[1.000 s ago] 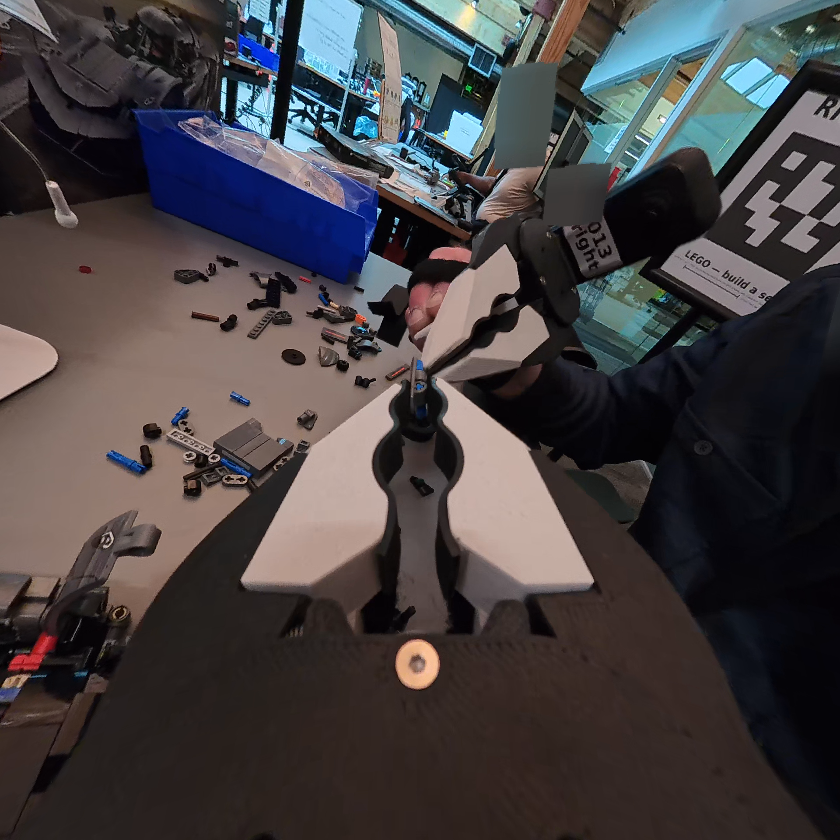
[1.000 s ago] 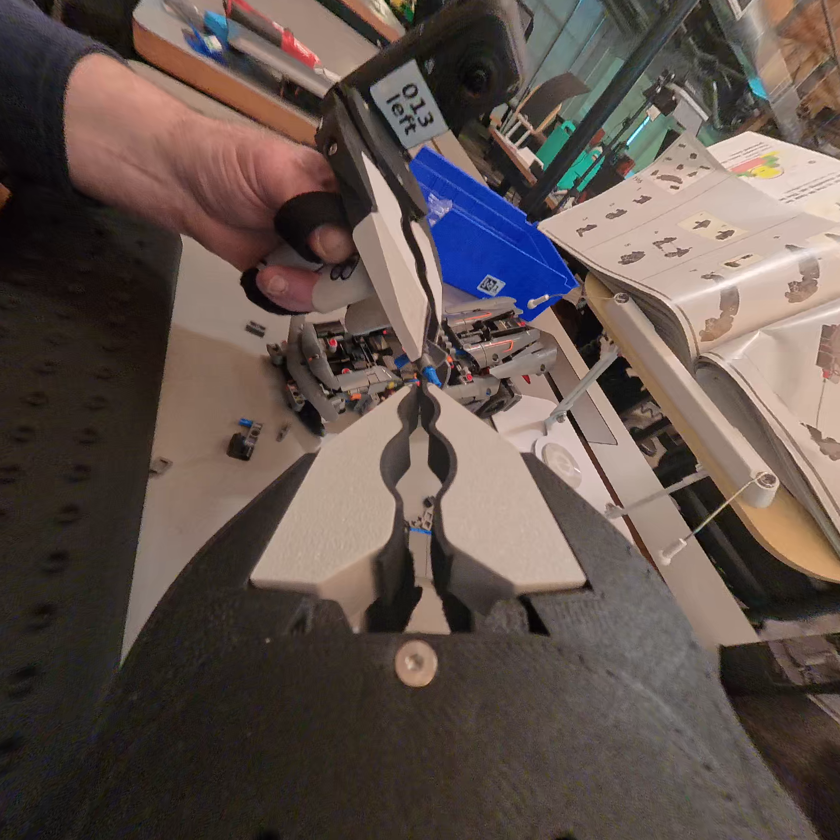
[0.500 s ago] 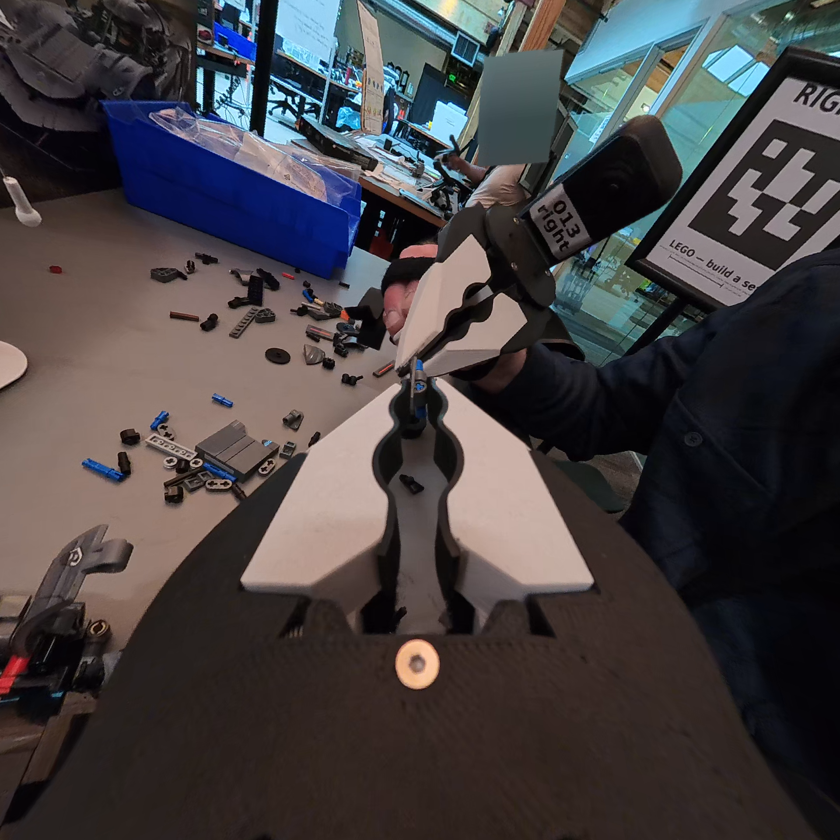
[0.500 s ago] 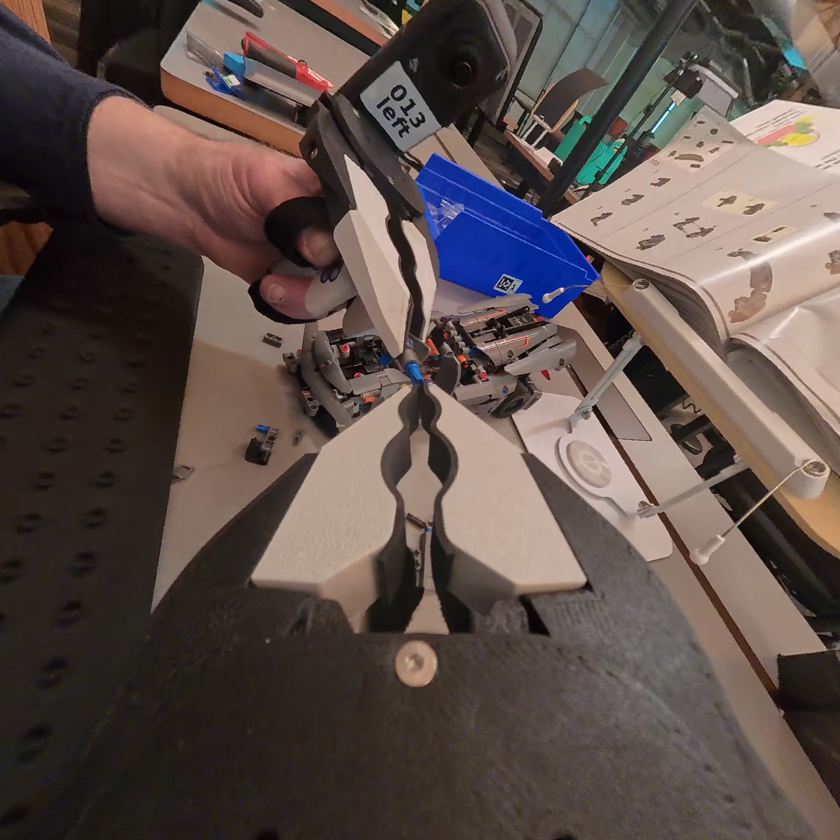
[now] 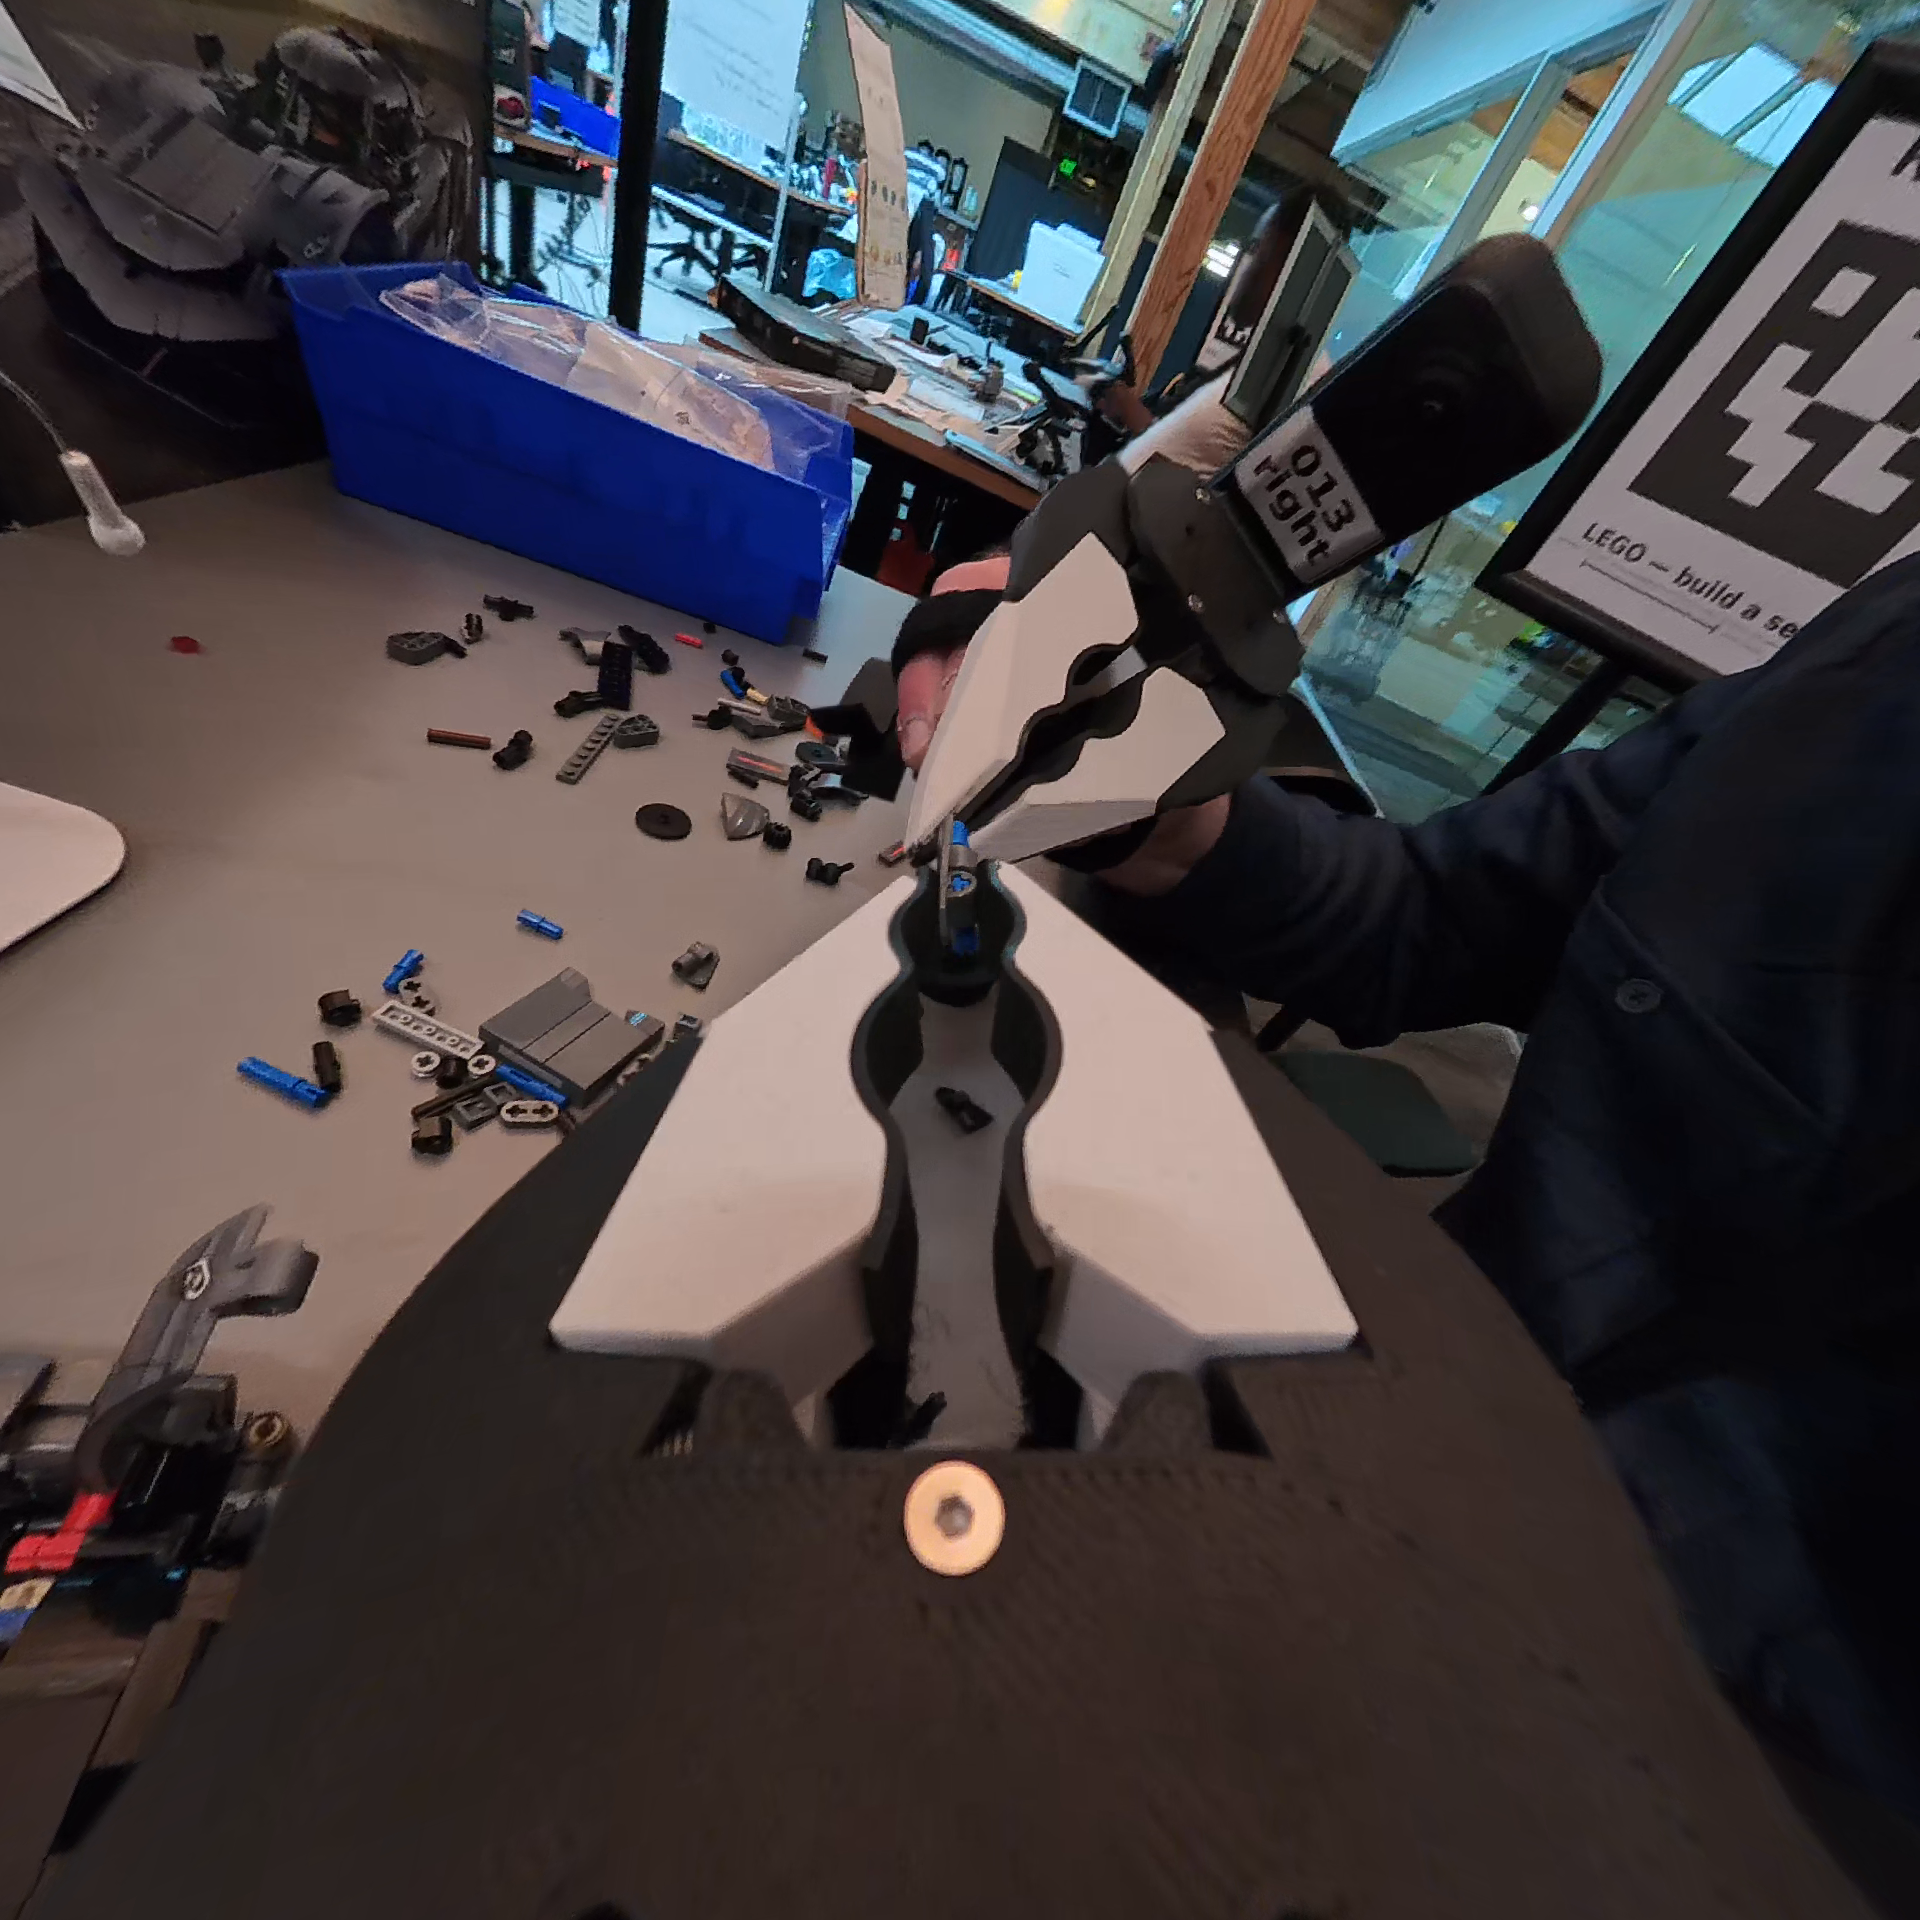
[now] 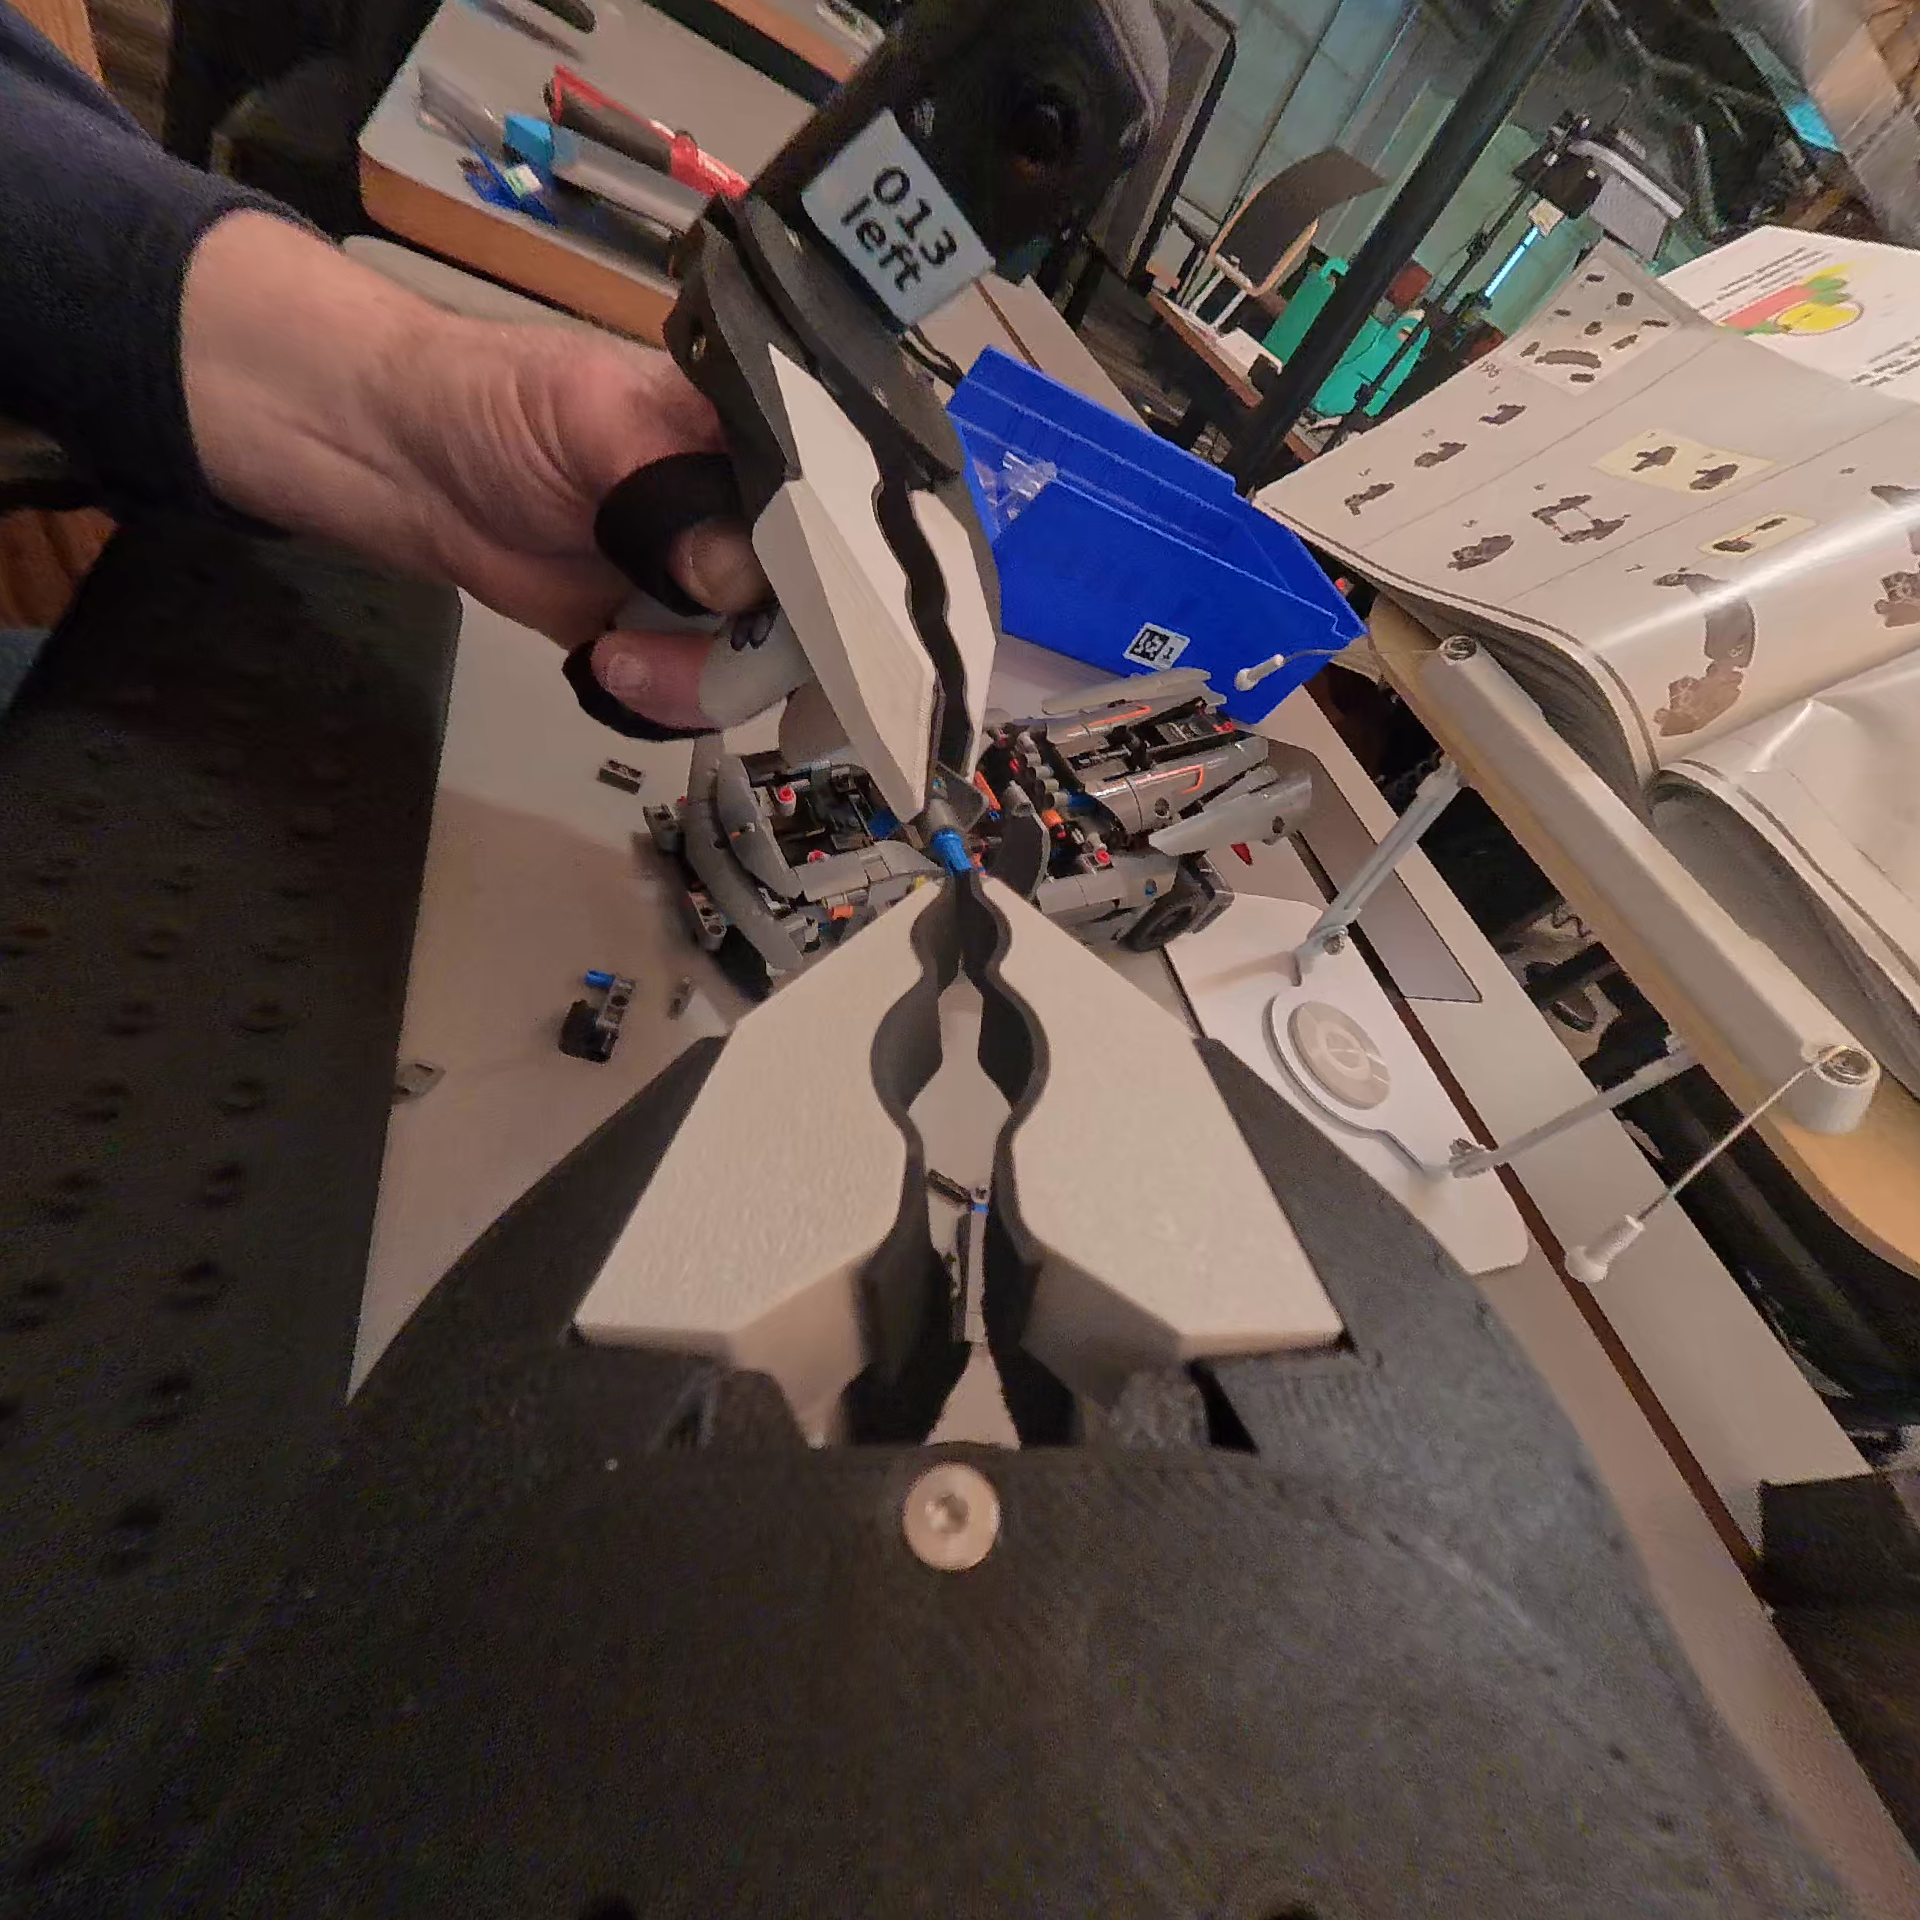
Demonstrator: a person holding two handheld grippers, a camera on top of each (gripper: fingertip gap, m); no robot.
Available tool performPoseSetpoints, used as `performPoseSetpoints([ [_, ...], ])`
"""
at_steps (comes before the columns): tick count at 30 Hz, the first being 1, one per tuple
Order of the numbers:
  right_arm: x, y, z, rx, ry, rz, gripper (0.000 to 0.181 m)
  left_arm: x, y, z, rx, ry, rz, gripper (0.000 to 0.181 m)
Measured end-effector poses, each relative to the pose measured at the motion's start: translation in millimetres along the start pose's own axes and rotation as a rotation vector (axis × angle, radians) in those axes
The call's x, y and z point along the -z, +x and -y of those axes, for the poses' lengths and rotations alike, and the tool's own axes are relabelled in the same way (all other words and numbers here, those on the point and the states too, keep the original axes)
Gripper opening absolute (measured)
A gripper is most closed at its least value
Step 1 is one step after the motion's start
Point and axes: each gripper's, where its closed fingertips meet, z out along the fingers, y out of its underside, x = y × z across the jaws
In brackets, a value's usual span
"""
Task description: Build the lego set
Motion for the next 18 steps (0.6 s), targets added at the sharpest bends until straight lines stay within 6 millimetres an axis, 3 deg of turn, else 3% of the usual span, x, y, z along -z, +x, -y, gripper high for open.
performPoseSetpoints([
  [18,-4.5,-0.9,-8.6,0.073,-0.091,-0.041,0.000,-1.6,-5.2,-6.0,-0.050,-0.056,0.074,0.005],
])
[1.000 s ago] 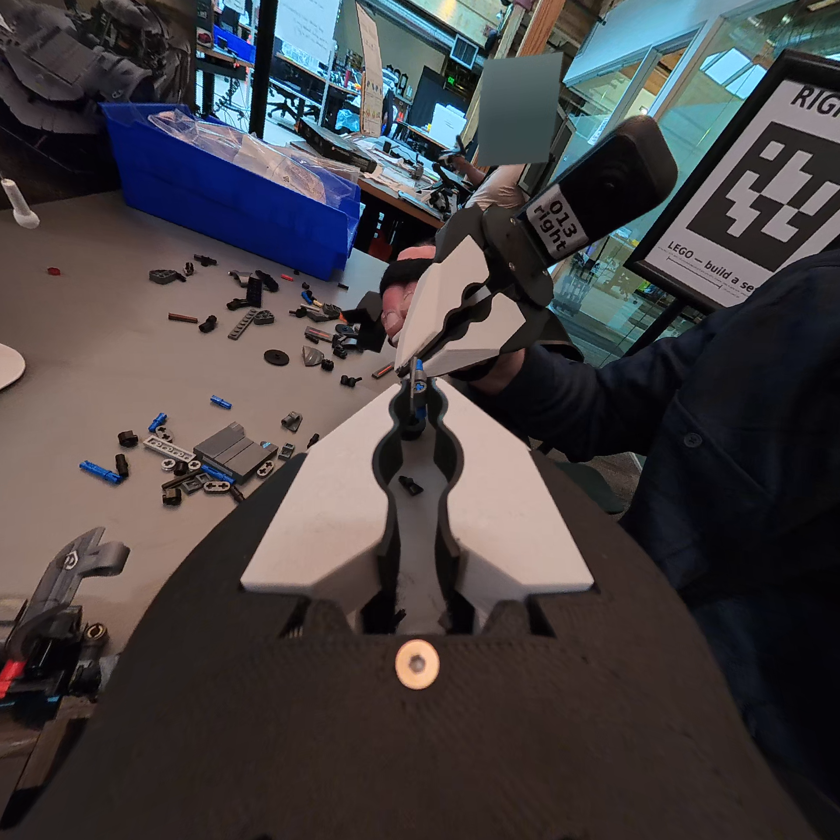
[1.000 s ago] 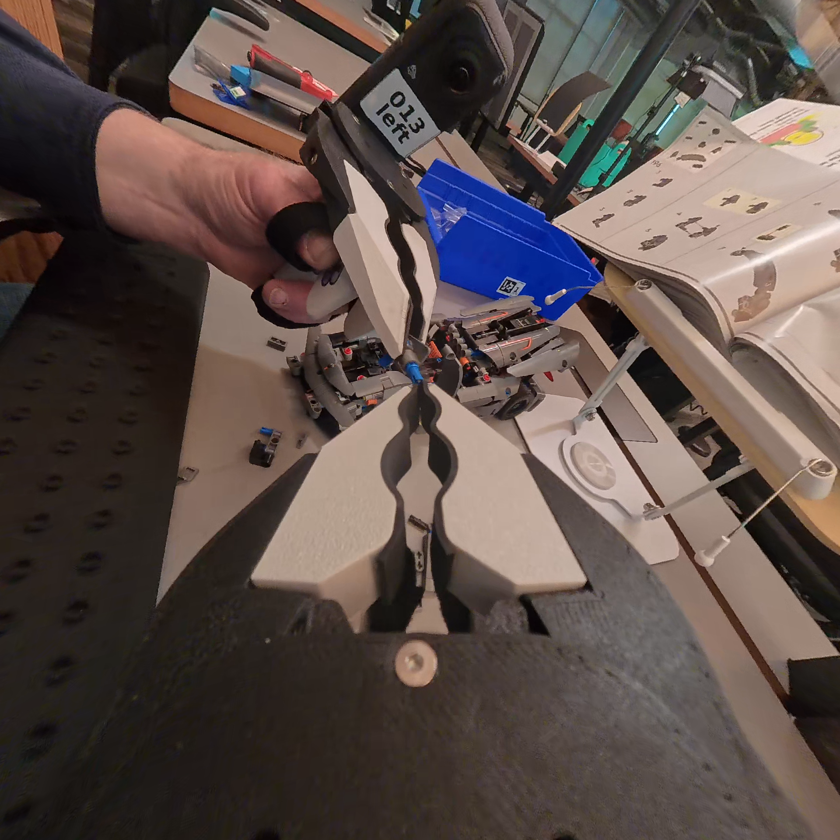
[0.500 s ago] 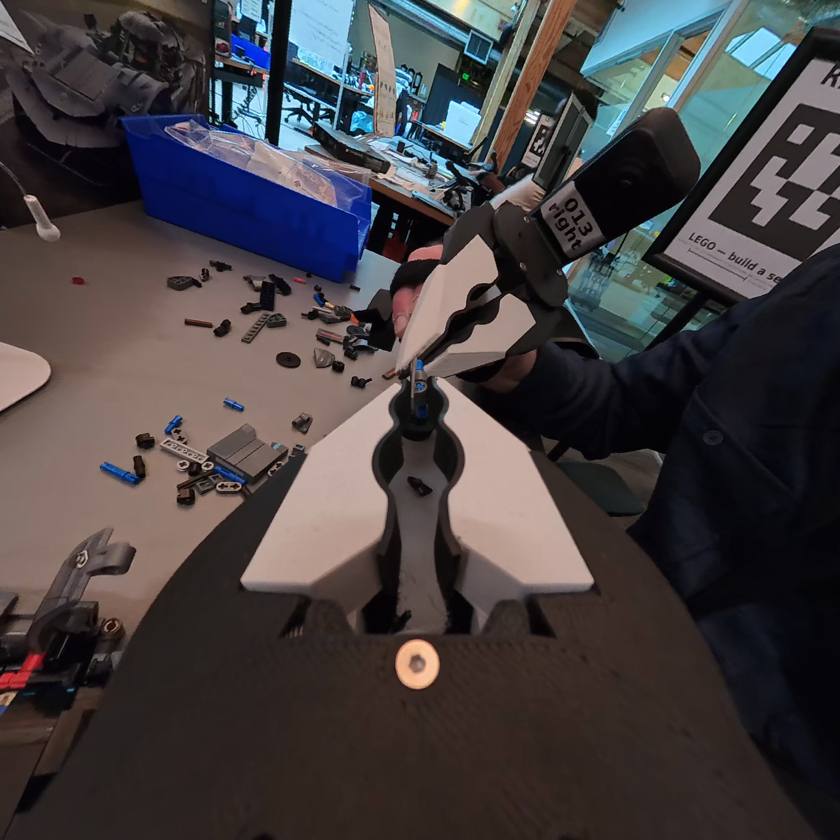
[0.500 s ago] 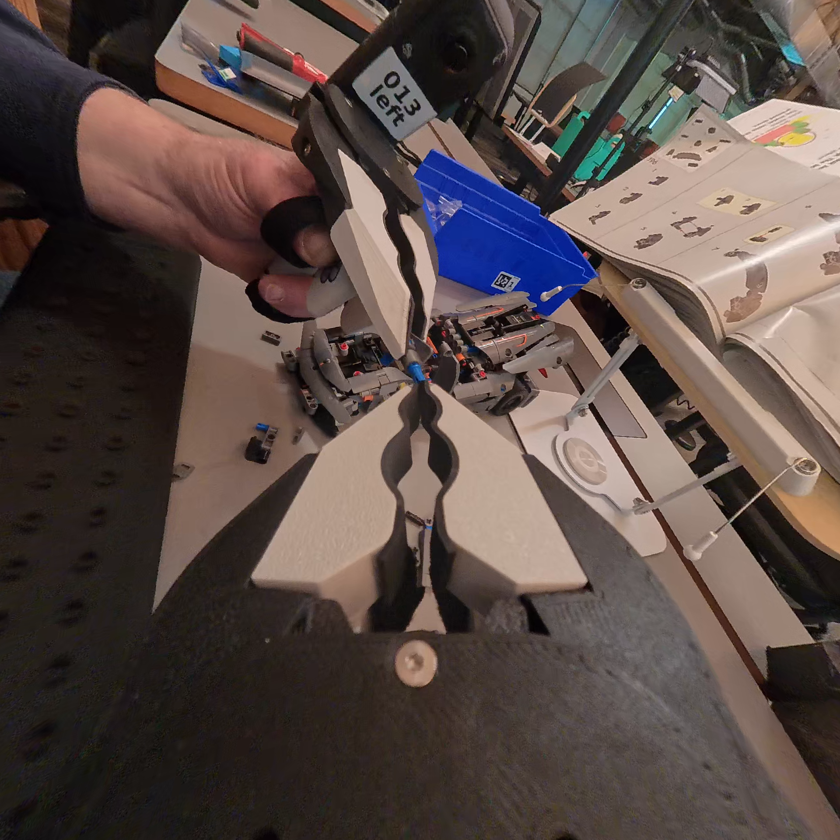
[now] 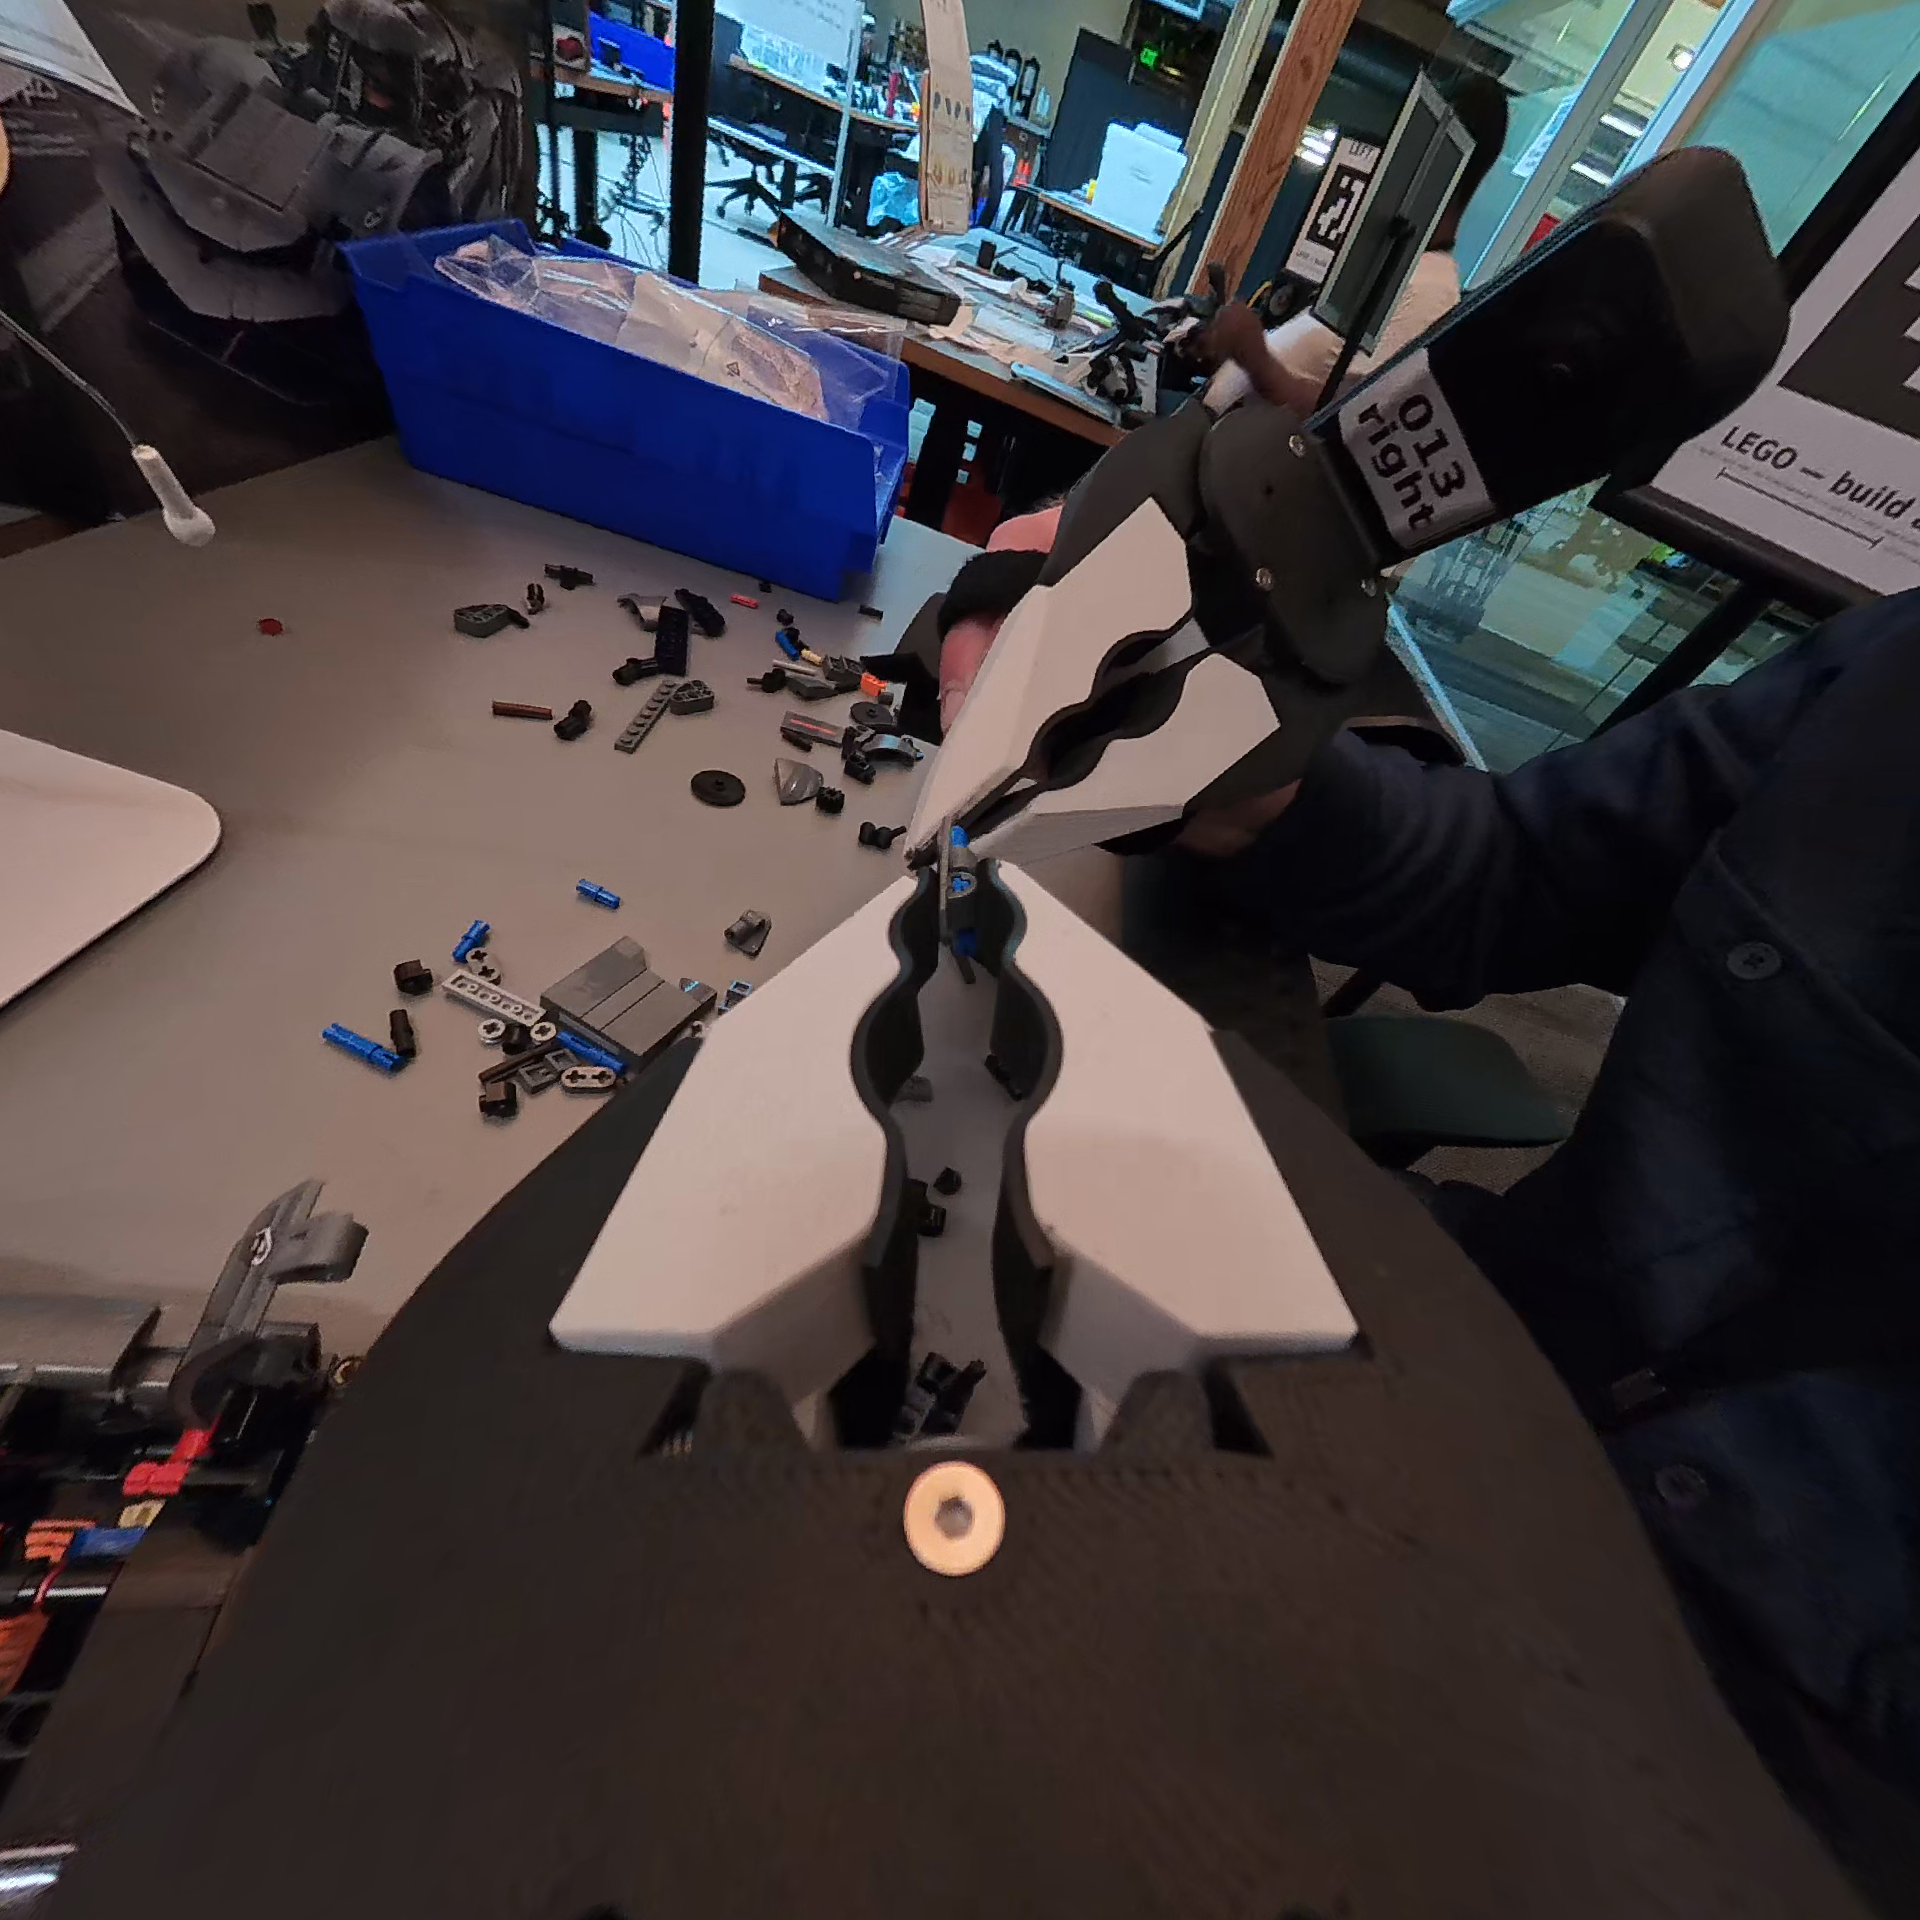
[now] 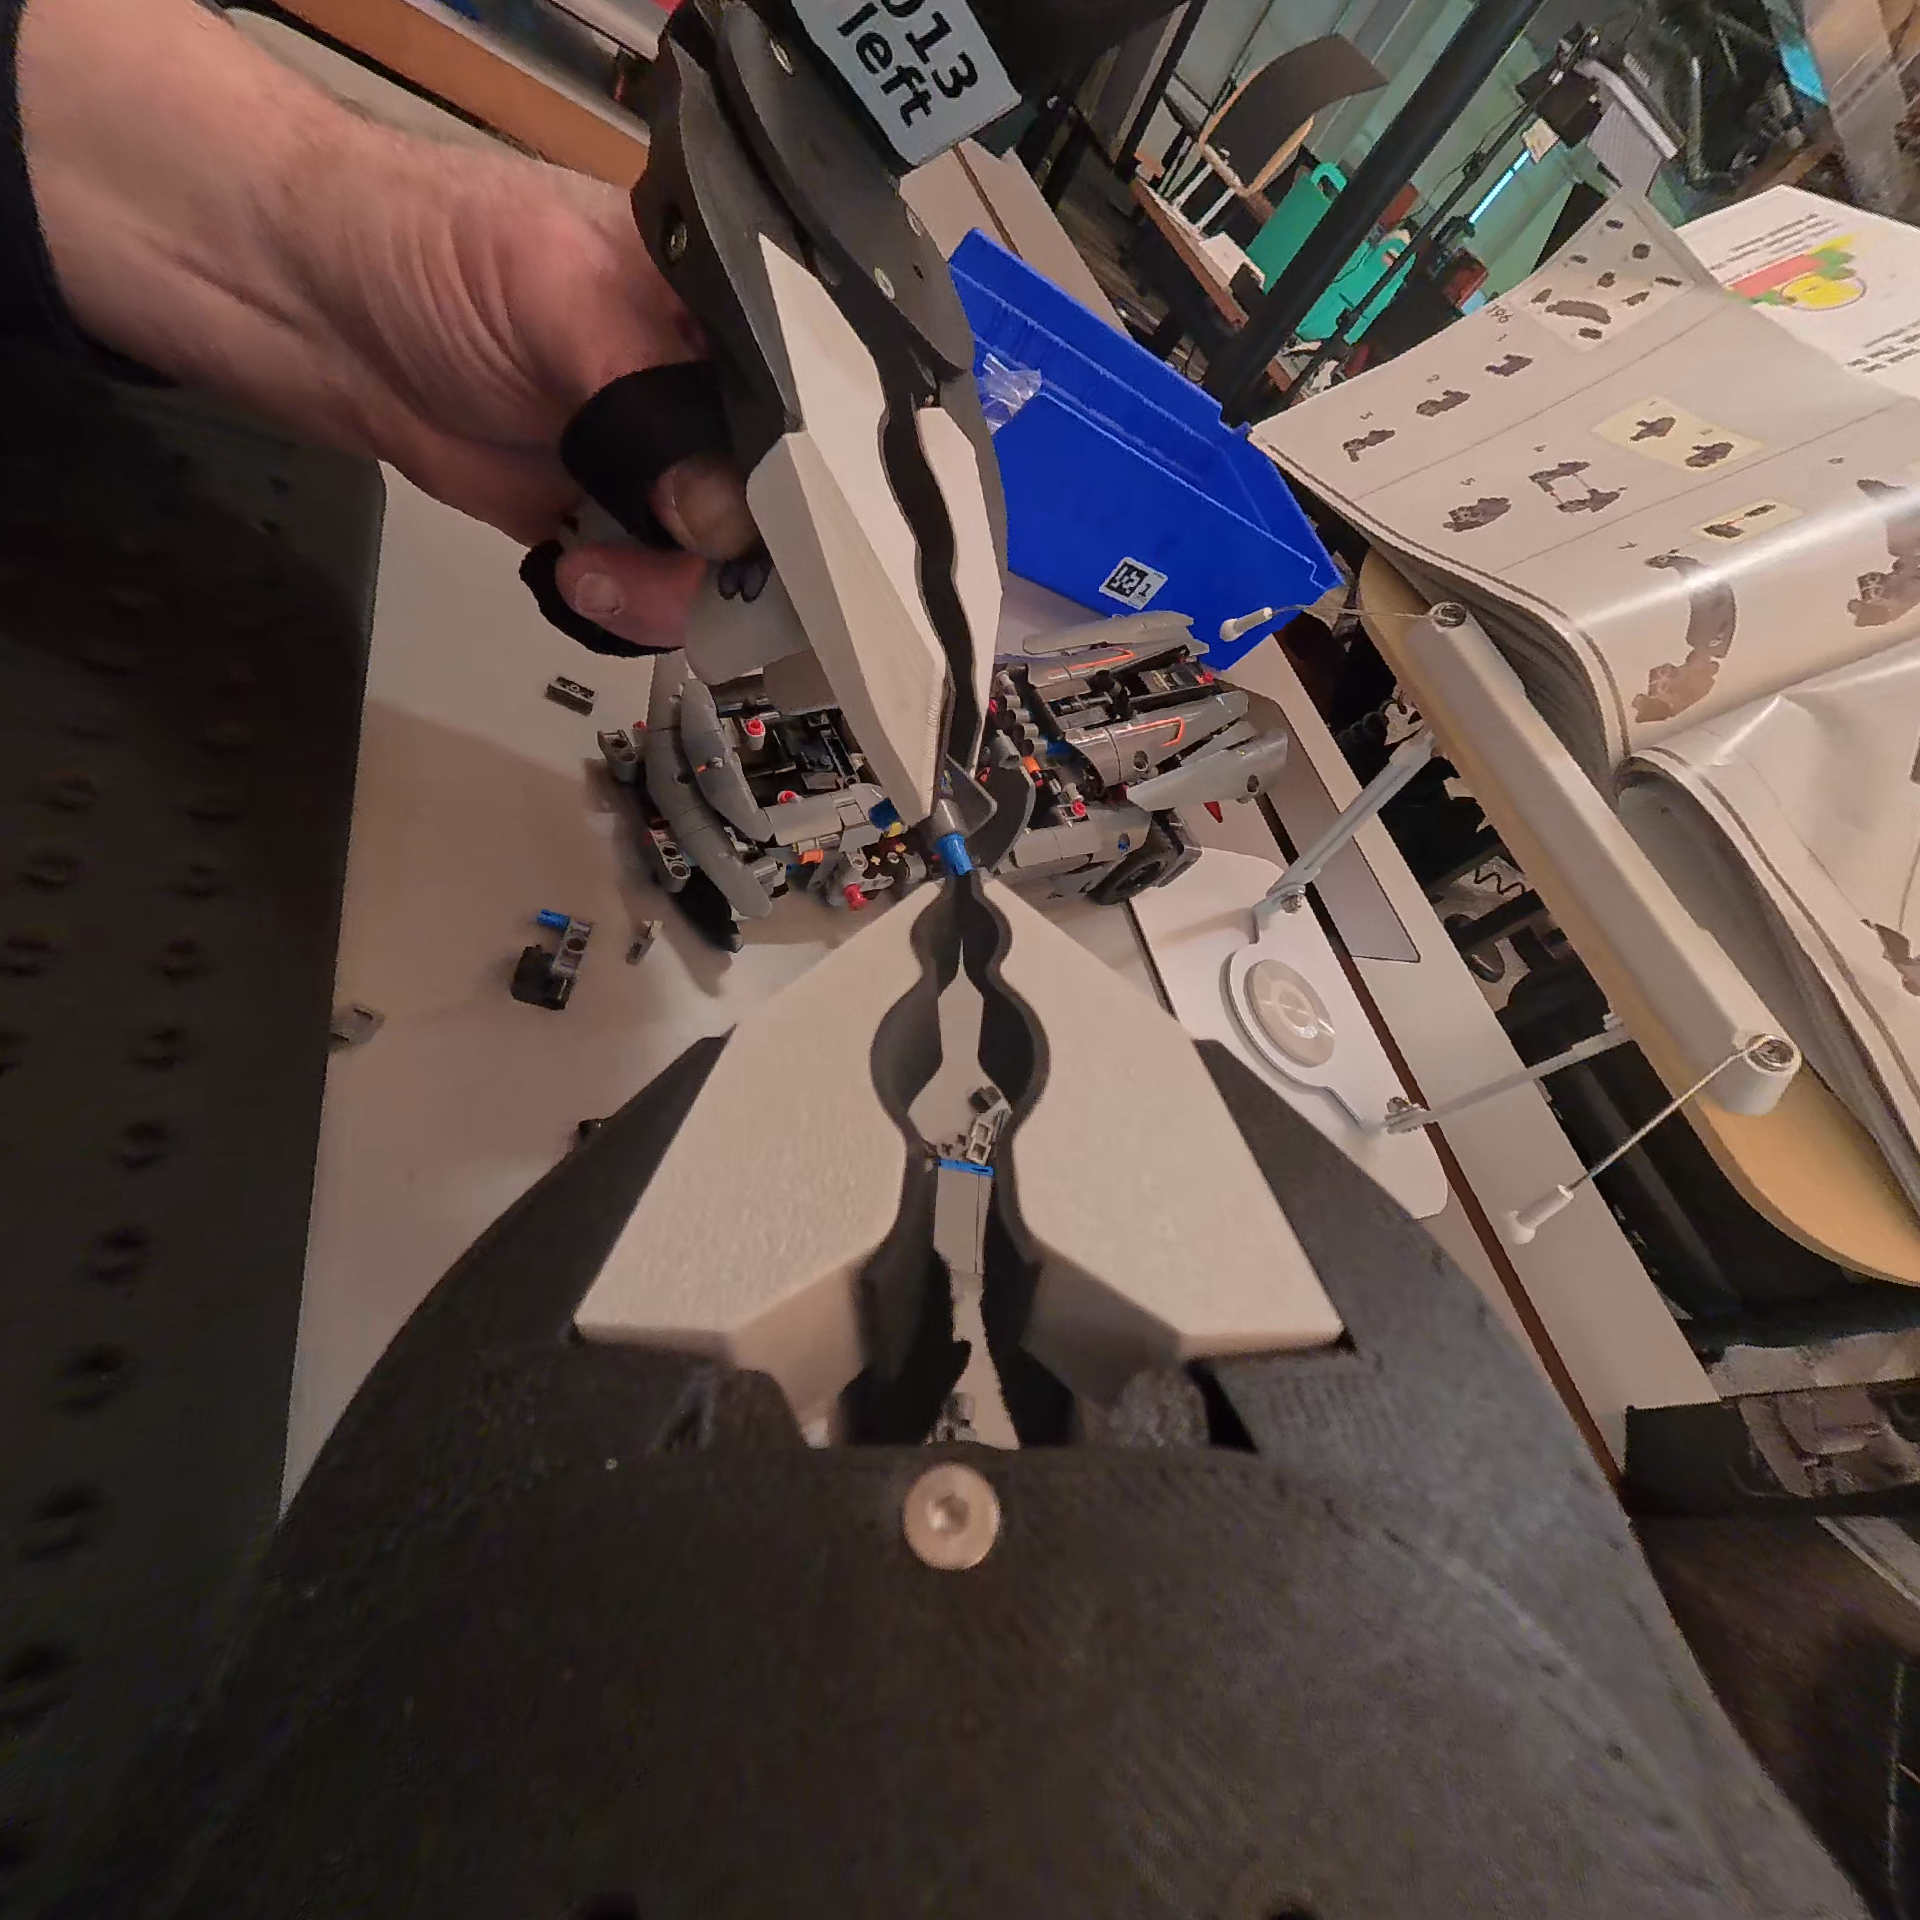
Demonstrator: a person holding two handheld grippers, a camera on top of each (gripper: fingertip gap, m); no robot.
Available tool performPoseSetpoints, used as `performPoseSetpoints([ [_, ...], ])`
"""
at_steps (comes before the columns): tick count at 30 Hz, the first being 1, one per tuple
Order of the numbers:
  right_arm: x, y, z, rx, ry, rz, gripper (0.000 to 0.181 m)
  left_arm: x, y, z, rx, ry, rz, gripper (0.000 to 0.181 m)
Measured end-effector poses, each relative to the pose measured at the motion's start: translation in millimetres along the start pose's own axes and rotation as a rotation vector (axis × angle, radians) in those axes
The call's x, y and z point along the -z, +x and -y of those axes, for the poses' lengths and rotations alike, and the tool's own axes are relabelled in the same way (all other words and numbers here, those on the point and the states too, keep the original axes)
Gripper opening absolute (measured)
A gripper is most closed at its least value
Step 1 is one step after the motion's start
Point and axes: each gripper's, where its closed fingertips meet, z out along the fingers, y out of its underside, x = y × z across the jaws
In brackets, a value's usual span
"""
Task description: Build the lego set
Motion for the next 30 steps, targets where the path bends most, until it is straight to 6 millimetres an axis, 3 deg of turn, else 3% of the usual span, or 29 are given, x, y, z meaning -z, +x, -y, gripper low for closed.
performPoseSetpoints([
  [10,-2,8,-11,-0.075,0.003,0.049,0.003,-2,-12,-10,-0.041,-0.075,0.071,0.005],
  [14,3,8,-4,-0.150,0.065,0.125,0.005,0,-15,-13,-0.128,-0.119,0.134,0.005],
  [18,-8,1,-5,-0.188,0.055,0.187,0.005,-4,-14,-19,-0.208,-0.175,0.162,0.005],
  [23,-3,1,3,-0.239,0.110,0.251,0.004,-4,-9,-14,-0.233,-0.159,0.152,0.005],
  [28,-5,-5,9,-0.277,0.138,0.327,0.005,-8,-6,-23,-0.261,-0.205,0.140,0.005],
  [30,-8,-4,4,-0.268,0.107,0.326,0.000,-6,-9,-20,-0.279,-0.203,0.170,0.005],
])
